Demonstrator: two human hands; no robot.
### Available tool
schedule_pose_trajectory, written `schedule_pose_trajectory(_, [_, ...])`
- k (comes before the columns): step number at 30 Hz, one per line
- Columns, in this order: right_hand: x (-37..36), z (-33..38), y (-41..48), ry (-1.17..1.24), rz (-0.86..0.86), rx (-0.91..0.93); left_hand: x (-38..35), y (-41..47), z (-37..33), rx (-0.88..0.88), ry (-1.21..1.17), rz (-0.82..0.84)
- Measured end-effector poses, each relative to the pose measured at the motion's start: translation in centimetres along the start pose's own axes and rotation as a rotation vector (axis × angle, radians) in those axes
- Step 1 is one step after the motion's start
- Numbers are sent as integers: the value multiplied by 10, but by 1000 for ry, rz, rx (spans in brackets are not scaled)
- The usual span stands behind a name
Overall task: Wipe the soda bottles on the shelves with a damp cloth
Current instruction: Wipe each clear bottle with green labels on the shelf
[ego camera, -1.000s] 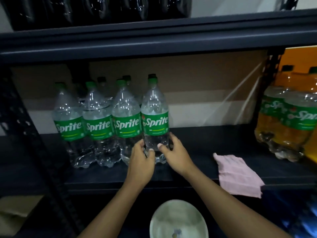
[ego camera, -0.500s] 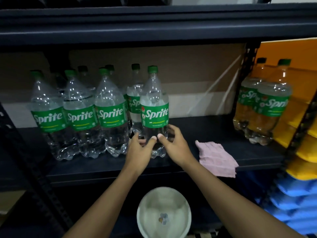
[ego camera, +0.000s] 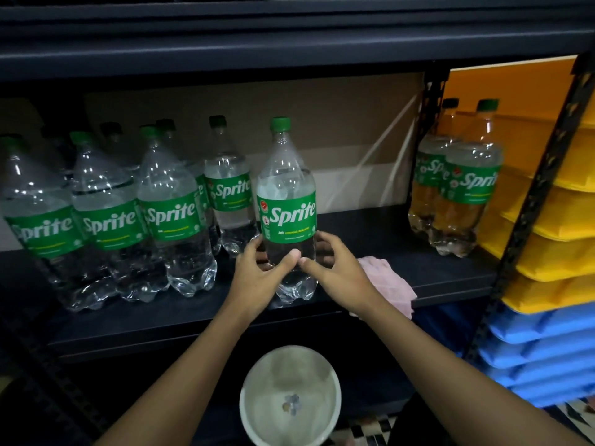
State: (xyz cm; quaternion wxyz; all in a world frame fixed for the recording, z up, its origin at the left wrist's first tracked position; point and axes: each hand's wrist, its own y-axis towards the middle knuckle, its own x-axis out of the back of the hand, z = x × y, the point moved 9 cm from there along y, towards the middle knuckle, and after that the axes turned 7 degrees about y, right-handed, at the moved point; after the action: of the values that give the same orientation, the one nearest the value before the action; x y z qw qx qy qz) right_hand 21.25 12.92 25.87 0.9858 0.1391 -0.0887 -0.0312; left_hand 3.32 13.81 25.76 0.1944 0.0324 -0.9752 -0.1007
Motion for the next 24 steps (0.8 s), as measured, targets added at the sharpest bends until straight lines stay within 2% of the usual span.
schedule_pose_trajectory(1, [9,-1,2,-82,-20,18,0,0,-2,-11,17,8])
schedule_pose_trajectory(3, [34,-6,8,-461,-114,4,-2,0,-2,-1,3,33])
schedule_pose_trajectory(5, [52,-23,14,-863,-126,-100,-5,-2,-1,9,-32,47])
schedule_pose_trajectory(6, [57,-36,16,-970,-85,-175,-6,-2,0,7,-30,50])
schedule_pose_trajectory(8, [60,-64,19,-1067,-4,-285,-7,-1,0,-3,-32,45])
schedule_pose_trajectory(11, [58,-73,22,-1073,-30,-258,-7,0,3,2,-51,39])
schedule_pose_trajectory(16, [64,-49,22,-763,-114,-154,-1,0,1,8,-54,34])
schedule_pose_trajectory(19, [75,-15,20,-296,-131,-95,18,-5,-3,-6,-67,-130])
schedule_pose_trajectory(22, [82,11,13,241,-102,-176,50,-24,-38,-237,-49,-392])
schedule_pose_trajectory(24, [80,23,8,453,-32,-219,58,-38,-75,-432,6,-430])
